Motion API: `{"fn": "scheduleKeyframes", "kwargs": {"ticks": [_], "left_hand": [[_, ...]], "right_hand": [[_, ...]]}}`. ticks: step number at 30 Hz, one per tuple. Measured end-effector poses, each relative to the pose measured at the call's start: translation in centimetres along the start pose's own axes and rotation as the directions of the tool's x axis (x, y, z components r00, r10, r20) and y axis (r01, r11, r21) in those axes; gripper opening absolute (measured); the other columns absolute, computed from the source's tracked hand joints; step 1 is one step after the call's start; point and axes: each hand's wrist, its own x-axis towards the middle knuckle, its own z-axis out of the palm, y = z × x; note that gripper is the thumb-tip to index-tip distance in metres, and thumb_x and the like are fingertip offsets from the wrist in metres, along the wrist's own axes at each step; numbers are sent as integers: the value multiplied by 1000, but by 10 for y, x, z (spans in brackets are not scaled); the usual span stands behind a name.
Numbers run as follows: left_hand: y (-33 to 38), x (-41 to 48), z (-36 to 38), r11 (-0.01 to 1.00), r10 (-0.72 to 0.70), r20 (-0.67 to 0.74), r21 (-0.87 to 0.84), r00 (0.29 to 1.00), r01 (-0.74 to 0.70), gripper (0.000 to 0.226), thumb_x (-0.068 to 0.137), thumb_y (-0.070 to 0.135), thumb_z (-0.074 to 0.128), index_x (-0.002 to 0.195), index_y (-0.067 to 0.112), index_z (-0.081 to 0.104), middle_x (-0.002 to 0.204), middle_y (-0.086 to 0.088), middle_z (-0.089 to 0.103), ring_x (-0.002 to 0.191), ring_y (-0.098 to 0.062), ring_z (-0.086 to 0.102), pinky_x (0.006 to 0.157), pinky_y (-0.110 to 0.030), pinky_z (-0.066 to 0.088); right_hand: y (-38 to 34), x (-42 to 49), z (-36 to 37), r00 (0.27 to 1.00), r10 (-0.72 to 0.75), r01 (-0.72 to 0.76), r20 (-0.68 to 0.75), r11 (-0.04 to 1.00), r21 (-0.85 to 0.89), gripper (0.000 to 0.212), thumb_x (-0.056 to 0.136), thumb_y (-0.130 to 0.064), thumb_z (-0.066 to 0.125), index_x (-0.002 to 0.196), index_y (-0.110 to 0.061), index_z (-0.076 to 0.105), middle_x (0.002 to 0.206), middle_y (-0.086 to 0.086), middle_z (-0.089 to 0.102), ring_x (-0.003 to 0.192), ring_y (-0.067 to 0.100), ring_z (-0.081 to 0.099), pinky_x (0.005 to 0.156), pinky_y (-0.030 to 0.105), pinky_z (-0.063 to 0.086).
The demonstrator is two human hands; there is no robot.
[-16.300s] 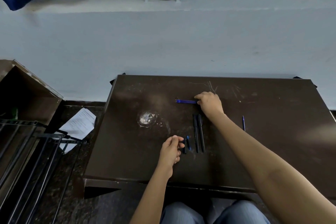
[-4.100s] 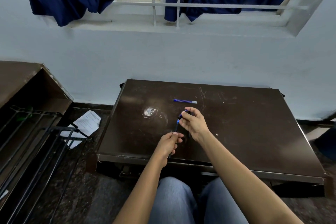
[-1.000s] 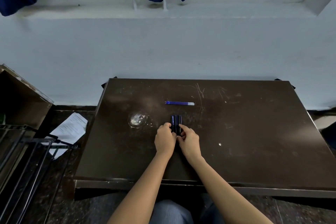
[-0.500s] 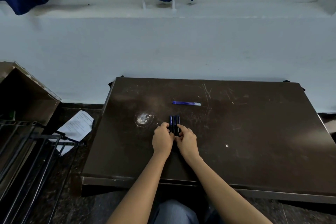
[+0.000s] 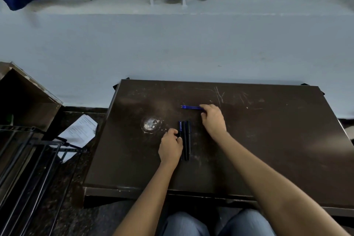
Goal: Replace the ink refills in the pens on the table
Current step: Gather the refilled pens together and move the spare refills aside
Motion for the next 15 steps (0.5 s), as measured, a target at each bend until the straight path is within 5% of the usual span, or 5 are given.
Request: {"fn": "scheduleKeyframes", "kwargs": {"ticks": [8, 15], "left_hand": [[-1, 5, 4, 999, -48, 26, -12, 999, 48, 27, 90, 24, 62, 116, 21, 56, 99, 4, 62, 89, -12, 60, 68, -27, 48], [1, 7, 4, 992, -122, 47, -38, 991, 124, 30, 88, 27, 64, 116, 21, 53, 102, 4, 62, 90, -12, 59, 67, -27, 46]], "right_hand": [[1, 49, 2, 974, 2, 45, 225, 978, -203, 39, 96, -13, 51, 135, -15, 55, 135, 9, 56, 122, 28, 52, 100, 42, 47], [6, 45, 9, 981, 14, 41, 192, 960, -276, 32, 97, -15, 49, 126, -16, 62, 125, 10, 60, 116, 30, 54, 92, 45, 51]]}}
